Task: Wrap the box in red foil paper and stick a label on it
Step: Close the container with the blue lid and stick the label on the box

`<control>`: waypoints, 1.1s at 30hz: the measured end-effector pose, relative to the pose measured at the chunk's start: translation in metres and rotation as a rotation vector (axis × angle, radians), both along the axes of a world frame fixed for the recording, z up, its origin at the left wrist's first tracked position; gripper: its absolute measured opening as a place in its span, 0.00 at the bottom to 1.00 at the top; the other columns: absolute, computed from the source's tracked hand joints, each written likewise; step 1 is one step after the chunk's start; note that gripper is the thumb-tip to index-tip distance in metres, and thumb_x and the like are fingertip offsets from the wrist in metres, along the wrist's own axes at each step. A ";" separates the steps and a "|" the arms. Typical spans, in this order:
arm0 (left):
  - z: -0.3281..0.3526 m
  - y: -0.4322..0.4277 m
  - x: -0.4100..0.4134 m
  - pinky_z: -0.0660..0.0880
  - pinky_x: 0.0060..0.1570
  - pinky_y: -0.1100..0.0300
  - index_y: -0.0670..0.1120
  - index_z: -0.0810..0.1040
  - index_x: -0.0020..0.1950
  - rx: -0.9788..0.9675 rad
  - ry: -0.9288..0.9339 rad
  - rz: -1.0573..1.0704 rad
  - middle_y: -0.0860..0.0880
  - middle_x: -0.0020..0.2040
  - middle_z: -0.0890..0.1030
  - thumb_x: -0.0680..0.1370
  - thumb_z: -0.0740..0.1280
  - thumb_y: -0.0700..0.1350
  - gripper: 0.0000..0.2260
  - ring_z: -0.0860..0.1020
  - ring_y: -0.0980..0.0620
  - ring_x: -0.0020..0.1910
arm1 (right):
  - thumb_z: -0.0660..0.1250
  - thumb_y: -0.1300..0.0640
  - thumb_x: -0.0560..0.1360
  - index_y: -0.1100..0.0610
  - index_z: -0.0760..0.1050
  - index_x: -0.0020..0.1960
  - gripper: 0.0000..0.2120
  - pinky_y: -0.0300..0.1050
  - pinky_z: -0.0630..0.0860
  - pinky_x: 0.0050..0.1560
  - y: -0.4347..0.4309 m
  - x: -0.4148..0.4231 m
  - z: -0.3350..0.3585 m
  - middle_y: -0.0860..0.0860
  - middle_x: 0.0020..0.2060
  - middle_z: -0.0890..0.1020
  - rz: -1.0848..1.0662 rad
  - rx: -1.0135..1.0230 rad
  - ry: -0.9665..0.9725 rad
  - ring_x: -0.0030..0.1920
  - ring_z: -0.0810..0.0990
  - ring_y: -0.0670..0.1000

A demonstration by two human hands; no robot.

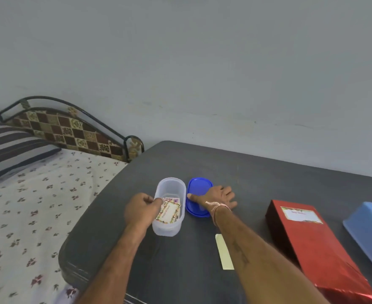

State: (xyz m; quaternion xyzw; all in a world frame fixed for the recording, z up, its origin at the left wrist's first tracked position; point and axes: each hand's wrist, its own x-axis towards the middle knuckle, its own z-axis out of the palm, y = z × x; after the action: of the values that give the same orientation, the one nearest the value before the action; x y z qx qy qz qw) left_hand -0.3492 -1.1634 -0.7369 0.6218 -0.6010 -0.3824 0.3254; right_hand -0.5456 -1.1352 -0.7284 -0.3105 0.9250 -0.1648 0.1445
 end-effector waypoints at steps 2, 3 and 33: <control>-0.004 -0.004 0.001 0.81 0.37 0.53 0.44 0.78 0.44 0.002 0.008 0.008 0.50 0.41 0.84 0.76 0.72 0.48 0.08 0.84 0.52 0.40 | 0.76 0.27 0.62 0.61 0.63 0.74 0.55 0.54 0.67 0.67 -0.010 0.002 -0.003 0.57 0.69 0.68 -0.005 -0.023 -0.064 0.70 0.67 0.59; -0.007 -0.004 0.001 0.78 0.34 0.56 0.43 0.78 0.44 0.003 0.009 0.015 0.50 0.41 0.84 0.76 0.71 0.47 0.08 0.83 0.53 0.40 | 0.79 0.31 0.62 0.61 0.63 0.73 0.53 0.55 0.69 0.68 -0.013 0.002 -0.004 0.58 0.69 0.69 -0.003 -0.064 -0.115 0.71 0.69 0.60; 0.012 0.080 -0.022 0.61 0.75 0.35 0.44 0.80 0.68 0.629 1.463 -0.244 0.39 0.66 0.79 0.82 0.63 0.59 0.23 0.74 0.38 0.69 | 0.61 0.40 0.83 0.46 0.75 0.72 0.21 0.45 0.81 0.60 0.084 0.038 0.038 0.47 0.61 0.85 0.467 -0.704 -0.896 0.58 0.85 0.48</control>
State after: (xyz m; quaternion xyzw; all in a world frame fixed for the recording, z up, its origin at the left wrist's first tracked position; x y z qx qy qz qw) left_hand -0.3714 -1.0831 -0.7252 0.2064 -0.1634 -0.8769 0.4021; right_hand -0.5077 -1.0512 -0.6904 -0.4345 0.5720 -0.5388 0.4402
